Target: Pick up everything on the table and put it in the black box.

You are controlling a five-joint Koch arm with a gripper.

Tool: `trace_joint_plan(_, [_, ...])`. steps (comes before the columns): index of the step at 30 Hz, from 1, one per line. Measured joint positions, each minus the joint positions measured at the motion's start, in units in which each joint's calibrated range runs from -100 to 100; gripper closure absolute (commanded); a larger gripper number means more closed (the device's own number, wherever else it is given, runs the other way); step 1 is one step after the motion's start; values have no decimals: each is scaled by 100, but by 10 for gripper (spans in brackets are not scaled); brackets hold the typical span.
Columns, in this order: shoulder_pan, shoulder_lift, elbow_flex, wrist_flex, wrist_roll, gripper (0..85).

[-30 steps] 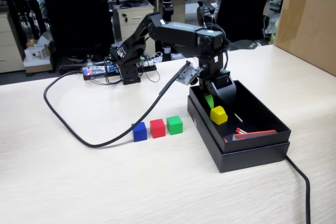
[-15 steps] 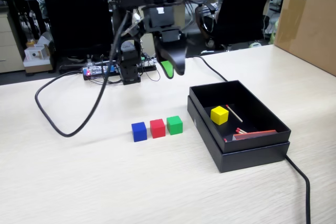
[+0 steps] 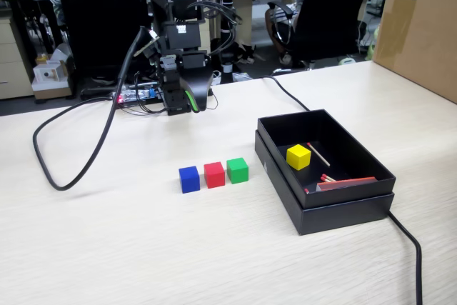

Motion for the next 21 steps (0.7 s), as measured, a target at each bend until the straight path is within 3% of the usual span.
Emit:
trace_joint_plan(12, [-107, -531, -721, 511, -73, 383])
trace_joint_plan(21, [-440, 1942, 721, 511, -317, 408])
